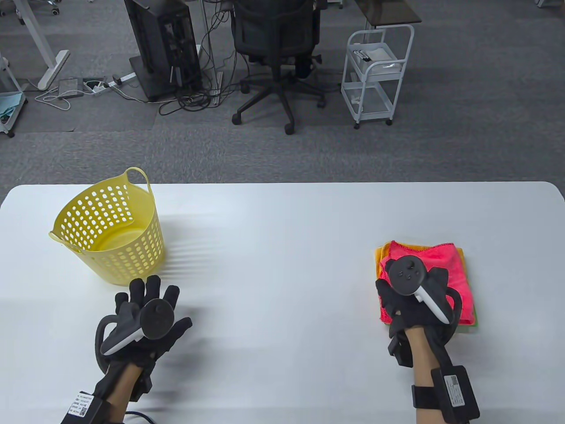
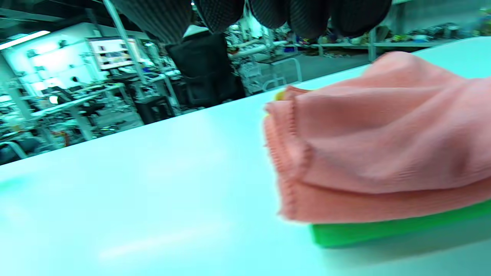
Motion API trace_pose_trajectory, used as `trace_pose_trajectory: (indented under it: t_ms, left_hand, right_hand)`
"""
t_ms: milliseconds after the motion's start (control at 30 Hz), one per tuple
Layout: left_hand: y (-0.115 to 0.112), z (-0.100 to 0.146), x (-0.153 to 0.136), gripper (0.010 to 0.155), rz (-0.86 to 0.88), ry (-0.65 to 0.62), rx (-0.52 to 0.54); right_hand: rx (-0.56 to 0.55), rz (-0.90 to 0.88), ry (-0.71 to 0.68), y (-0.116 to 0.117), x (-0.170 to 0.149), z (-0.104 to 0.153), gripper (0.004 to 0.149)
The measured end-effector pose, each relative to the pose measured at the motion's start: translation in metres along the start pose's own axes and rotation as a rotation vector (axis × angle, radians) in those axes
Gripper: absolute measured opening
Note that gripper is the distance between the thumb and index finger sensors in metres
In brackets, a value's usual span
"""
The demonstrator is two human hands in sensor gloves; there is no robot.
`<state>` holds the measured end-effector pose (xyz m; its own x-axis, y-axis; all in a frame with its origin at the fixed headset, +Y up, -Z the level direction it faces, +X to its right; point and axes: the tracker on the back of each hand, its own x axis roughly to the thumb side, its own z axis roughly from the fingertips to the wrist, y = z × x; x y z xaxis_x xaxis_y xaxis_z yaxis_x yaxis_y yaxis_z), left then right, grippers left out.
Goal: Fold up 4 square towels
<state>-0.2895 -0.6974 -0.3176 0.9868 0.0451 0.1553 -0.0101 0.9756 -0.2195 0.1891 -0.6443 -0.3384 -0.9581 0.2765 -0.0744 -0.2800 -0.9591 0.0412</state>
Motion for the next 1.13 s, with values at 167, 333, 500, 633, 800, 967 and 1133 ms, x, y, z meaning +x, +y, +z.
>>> trace_pose_trajectory:
  t_ms: [167, 333, 500, 633, 800, 967, 1133]
  left_hand:
    - [0.001, 0.000, 0.003, 0.083, -0.019, -0.022, 0.004]
    - [0.003, 0.002, 0.006, 0.084, -0.021, -0.038, 0.034]
    - [0.002, 0.001, 0.006, 0.085, -0.024, -0.051, 0.040]
    - [0.002, 0.001, 0.006, 0.087, -0.017, -0.070, 0.012]
    - [0.002, 0.001, 0.006, 0.087, -0.010, -0.077, 0.017]
    - [0.000, 0.000, 0.006, 0.087, -0.012, -0.079, 0.013]
    - [-0.001, 0.000, 0.007, 0.086, -0.009, -0.079, 0.009]
  right_hand:
    - [-0.065, 0.067, -0.100, 0.017, 0.025, 0.027, 0.068]
    - [-0.031, 0.123, -0.146, 0.045, 0.032, 0.037, 0.078]
    - [0.065, 0.161, -0.160, 0.068, 0.029, 0.031, 0.086]
    - [0.136, 0.196, -0.164, 0.079, 0.024, 0.027, 0.089]
    - [0.159, 0.183, -0.136, 0.084, 0.010, 0.025, 0.089]
    - [0.174, 0.155, -0.106, 0.087, 0.003, 0.023, 0.089]
    - [0.186, 0.150, -0.095, 0.088, 0.003, 0.023, 0.089]
